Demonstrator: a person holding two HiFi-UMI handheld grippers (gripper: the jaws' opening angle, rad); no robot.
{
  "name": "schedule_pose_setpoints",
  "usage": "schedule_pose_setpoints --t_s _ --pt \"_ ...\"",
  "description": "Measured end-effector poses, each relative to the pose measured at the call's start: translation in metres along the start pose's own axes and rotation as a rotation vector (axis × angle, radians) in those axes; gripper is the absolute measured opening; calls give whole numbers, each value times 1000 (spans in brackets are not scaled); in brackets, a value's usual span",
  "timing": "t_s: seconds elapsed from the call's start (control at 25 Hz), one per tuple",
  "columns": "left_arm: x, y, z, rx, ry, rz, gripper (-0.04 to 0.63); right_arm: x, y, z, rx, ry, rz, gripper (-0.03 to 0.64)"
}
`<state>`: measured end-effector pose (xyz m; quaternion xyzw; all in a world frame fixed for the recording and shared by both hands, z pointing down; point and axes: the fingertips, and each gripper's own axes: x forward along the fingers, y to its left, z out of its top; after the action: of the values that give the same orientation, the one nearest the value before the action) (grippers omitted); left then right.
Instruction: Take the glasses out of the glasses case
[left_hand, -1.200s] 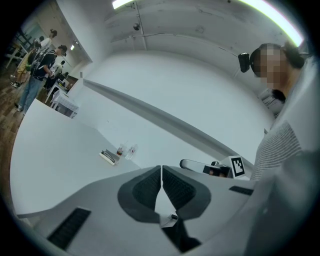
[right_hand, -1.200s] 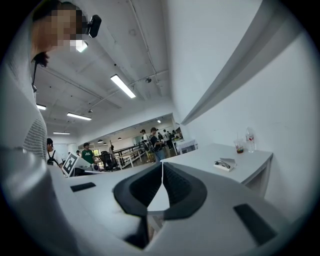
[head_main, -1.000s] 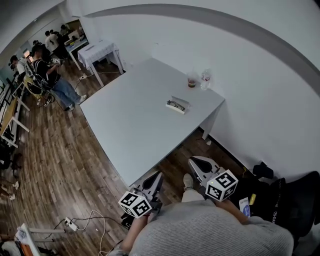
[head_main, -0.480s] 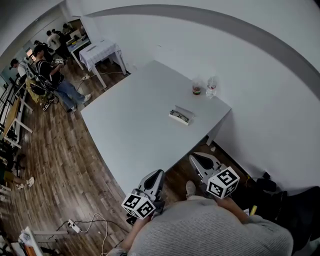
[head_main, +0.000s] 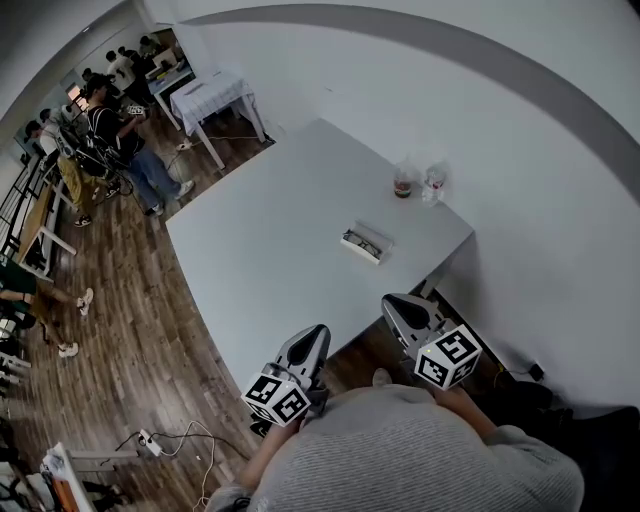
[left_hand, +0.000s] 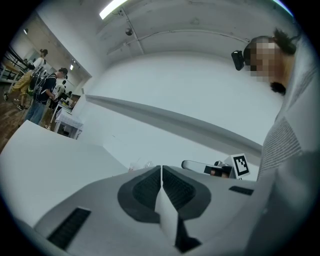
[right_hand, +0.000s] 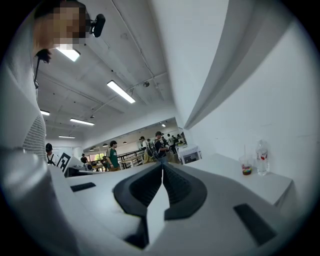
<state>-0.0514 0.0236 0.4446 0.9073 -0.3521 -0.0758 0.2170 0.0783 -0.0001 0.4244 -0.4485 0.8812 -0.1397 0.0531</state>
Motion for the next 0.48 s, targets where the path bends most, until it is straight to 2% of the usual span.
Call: schedule_pose_setpoints --t_s 0.28,0.48 --pt "56 4 12 34 -40 15 20 16 -44 19 -18 -12 39 14" --pt "78 7 11 22 -54 21 20 26 -62 19 -5 -3 57 14"
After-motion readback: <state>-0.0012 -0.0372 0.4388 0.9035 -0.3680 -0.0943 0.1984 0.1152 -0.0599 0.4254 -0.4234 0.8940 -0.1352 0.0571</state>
